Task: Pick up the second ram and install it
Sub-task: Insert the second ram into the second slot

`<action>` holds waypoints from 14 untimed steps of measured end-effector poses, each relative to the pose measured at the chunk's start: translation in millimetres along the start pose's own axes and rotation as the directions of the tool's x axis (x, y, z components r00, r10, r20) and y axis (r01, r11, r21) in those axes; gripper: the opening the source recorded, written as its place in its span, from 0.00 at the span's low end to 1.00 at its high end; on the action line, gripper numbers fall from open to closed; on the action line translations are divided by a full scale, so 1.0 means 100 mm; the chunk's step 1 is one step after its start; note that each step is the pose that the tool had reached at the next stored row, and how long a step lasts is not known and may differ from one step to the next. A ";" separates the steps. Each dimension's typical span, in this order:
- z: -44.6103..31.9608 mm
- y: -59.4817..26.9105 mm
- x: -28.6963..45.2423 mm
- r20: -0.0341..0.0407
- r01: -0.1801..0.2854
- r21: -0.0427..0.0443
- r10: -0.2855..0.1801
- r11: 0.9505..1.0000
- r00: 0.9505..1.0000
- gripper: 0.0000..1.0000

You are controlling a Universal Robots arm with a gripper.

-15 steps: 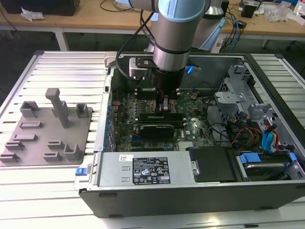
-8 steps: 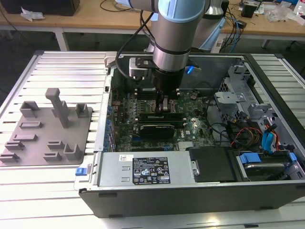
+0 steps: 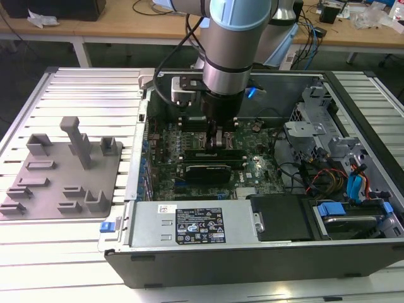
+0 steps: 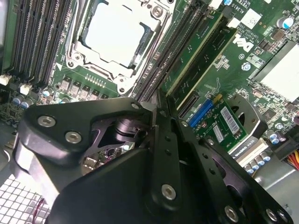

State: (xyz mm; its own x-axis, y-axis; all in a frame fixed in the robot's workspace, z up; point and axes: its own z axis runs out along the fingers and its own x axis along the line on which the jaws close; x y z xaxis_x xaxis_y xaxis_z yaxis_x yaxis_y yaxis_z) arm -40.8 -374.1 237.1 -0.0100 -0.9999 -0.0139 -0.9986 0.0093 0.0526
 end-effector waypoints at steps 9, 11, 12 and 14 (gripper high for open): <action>0.008 0.007 0.000 0.000 0.000 0.000 0.000 1.000 1.000 0.09; 0.021 0.006 0.000 0.000 0.000 0.000 0.000 1.000 1.000 0.09; 0.021 0.006 0.000 0.000 0.000 0.000 0.000 1.000 1.000 0.09; 0.022 0.006 0.000 0.000 0.000 0.000 0.000 1.000 1.000 0.09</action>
State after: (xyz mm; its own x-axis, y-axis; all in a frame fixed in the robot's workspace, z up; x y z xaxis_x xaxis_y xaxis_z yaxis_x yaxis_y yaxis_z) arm -41.6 -374.1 234.9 -0.0101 -0.9999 -0.0137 -0.9986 0.0094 0.0527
